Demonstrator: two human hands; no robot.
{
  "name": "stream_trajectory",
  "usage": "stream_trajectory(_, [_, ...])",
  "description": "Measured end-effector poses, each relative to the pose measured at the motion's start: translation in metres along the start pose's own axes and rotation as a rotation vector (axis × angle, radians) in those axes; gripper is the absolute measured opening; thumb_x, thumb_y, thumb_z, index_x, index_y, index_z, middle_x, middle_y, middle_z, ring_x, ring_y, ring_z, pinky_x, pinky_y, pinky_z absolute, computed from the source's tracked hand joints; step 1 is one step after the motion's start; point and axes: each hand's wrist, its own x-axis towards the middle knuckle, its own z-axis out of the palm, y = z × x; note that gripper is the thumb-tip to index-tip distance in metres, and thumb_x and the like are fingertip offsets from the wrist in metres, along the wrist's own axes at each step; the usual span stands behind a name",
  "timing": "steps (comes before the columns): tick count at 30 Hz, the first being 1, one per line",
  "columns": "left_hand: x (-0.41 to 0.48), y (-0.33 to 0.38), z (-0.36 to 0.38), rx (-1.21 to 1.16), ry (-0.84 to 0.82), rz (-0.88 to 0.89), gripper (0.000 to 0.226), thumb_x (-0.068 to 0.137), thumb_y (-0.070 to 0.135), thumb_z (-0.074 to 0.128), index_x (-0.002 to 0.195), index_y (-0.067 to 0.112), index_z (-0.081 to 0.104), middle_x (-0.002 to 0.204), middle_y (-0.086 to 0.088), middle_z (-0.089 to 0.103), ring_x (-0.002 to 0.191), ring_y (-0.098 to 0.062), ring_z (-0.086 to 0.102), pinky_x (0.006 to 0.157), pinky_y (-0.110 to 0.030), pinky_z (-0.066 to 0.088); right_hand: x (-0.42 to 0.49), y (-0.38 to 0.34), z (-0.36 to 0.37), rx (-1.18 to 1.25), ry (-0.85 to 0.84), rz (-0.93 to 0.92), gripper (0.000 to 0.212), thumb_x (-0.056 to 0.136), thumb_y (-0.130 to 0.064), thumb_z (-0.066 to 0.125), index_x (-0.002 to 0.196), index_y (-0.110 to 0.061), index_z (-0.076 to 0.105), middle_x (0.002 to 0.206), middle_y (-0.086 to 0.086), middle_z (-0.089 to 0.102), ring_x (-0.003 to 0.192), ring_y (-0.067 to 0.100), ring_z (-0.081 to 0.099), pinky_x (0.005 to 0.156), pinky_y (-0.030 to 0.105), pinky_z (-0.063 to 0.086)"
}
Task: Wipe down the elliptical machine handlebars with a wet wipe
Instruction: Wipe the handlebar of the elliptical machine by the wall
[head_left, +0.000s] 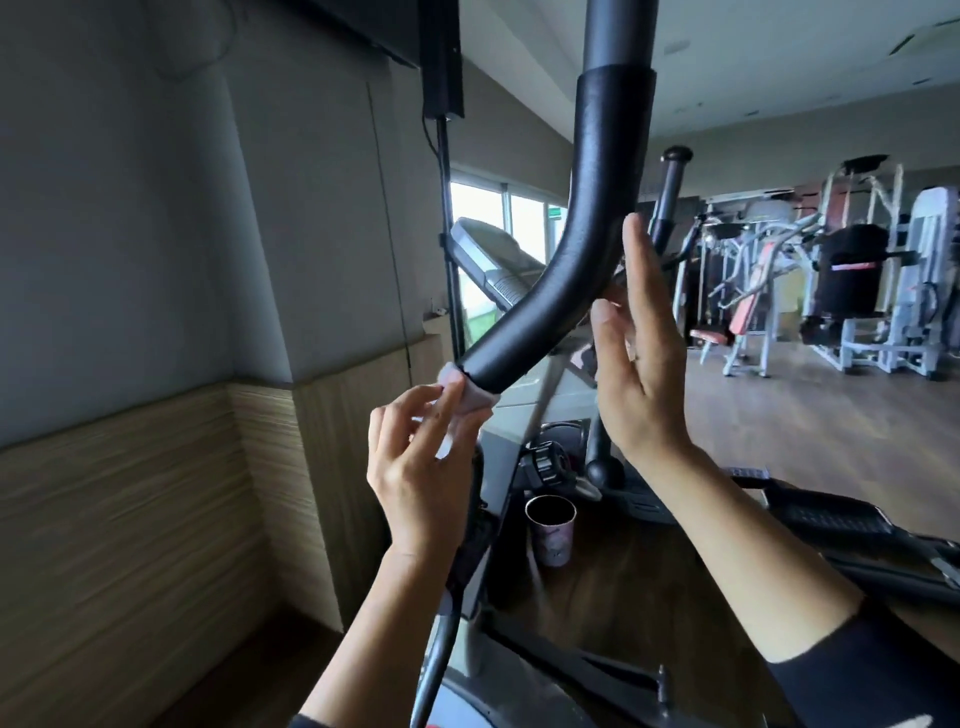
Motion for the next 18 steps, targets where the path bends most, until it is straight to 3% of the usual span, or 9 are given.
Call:
stream_trajectory(3, [0.003, 0.016, 0.007, 0.059, 0.03, -0.027, 0.022, 0.071, 0.016, 0.082, 0.091, 0.01, 0.077, 0.088, -0.007, 0.069, 0.08, -0.012, 0.05, 0.069, -0.022, 0.046, 0.006, 0.006, -0.003, 0.049, -0.047, -0.019, 0.05, 0.099, 0.002, 0.041, 0.145, -0.004, 0.023, 0.153, 0.009, 0.023, 0.146, 0.021, 0.02, 0.118, 0.041, 0.024])
stream_trajectory(6, [0.009, 0.033, 0.016, 0.084, 0.062, -0.015, 0.023, 0.071, 0.02, 0.081, 0.091, 0.009, 0.077, 0.088, -0.007, 0.069, 0.082, -0.012, 0.051, 0.074, -0.019, 0.045, 0.007, 0.012, -0.004, 0.107, -0.064, -0.033, 0.05, 0.098, 0.001, 0.043, 0.145, 0.001, 0.024, 0.153, 0.012, 0.023, 0.145, 0.024, 0.021, 0.117, 0.038, 0.026])
stream_trajectory(8, [0.013, 0.044, 0.021, 0.107, 0.079, -0.007, 0.024, 0.071, 0.021, 0.081, 0.091, 0.009, 0.076, 0.087, -0.006, 0.069, 0.083, -0.012, 0.051, 0.075, -0.019, 0.045, 0.007, 0.014, -0.004, 0.17, -0.08, -0.043, 0.051, 0.099, -0.002, 0.043, 0.146, -0.002, 0.024, 0.154, 0.012, 0.022, 0.143, 0.031, 0.028, 0.112, 0.035, 0.036])
stream_trajectory(10, [0.013, 0.05, 0.022, 0.147, 0.094, -0.021, 0.025, 0.07, 0.021, 0.082, 0.091, 0.01, 0.076, 0.088, -0.004, 0.069, 0.085, -0.011, 0.051, 0.075, -0.022, 0.046, 0.007, 0.017, -0.004, 0.23, -0.088, -0.066, 0.051, 0.099, -0.006, 0.044, 0.146, -0.007, 0.023, 0.154, 0.008, 0.023, 0.136, 0.039, 0.037, 0.103, 0.043, 0.045])
stream_trajectory(12, [0.008, 0.049, 0.02, 0.19, 0.097, -0.041, 0.026, 0.068, 0.017, 0.086, 0.091, 0.01, 0.075, 0.088, -0.003, 0.069, 0.085, -0.011, 0.051, 0.075, -0.025, 0.048, 0.007, 0.018, -0.005, 0.243, -0.088, -0.087, 0.051, 0.099, -0.008, 0.045, 0.145, -0.004, 0.025, 0.153, 0.009, 0.024, 0.135, 0.041, 0.038, 0.102, 0.048, 0.045])
stream_trajectory(16, [0.0, 0.051, 0.016, 0.232, 0.094, -0.118, 0.027, 0.065, 0.013, 0.087, 0.088, 0.01, 0.074, 0.091, -0.003, 0.068, 0.087, -0.013, 0.054, 0.074, -0.034, 0.049, 0.01, 0.02, -0.008, 0.277, -0.107, -0.077, 0.051, 0.095, 0.004, 0.049, 0.142, 0.007, 0.028, 0.151, 0.026, 0.027, 0.141, 0.038, 0.029, 0.111, 0.029, 0.036])
stream_trajectory(18, [0.005, 0.057, 0.019, 0.209, 0.106, -0.139, 0.03, 0.065, 0.015, 0.086, 0.091, 0.014, 0.073, 0.091, -0.002, 0.067, 0.085, -0.018, 0.058, 0.071, -0.039, 0.051, 0.011, 0.019, -0.008, 0.289, -0.112, -0.086, 0.051, 0.096, 0.003, 0.047, 0.142, 0.003, 0.028, 0.151, 0.02, 0.027, 0.142, 0.035, 0.029, 0.111, 0.044, 0.038])
